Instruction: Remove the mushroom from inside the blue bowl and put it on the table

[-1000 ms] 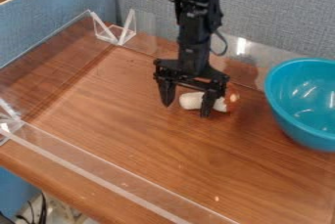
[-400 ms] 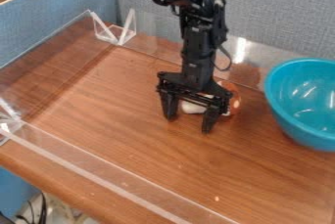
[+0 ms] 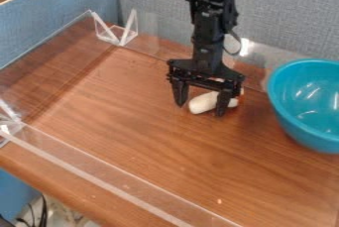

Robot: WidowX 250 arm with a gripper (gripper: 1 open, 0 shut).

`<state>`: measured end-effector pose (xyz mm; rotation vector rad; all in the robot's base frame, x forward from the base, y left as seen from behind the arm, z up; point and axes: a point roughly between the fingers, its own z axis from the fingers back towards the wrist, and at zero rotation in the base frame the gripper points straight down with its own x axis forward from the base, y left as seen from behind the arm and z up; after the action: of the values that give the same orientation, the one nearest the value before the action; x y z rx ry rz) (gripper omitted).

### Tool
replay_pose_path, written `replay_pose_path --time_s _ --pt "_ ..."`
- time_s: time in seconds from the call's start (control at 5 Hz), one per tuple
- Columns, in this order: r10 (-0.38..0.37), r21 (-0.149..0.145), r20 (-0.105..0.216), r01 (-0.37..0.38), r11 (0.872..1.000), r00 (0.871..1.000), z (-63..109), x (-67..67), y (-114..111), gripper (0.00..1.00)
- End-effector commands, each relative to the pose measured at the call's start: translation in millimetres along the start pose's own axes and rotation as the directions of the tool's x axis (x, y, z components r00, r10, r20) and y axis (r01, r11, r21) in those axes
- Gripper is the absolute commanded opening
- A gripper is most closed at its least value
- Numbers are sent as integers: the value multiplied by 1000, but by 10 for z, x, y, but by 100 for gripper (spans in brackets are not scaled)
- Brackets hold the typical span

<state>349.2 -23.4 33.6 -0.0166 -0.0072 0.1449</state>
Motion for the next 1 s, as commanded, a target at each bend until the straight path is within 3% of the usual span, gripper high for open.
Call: replay_pose_path --time_s 0.0,0.6,0.8 --pt "53 -16 66 -52 999 996 180 163 -76 100" --pt "64 -28 68 -62 998 996 173 66 -190 100" --pt "199 -33 74 -197 980 977 217 96 -185 100"
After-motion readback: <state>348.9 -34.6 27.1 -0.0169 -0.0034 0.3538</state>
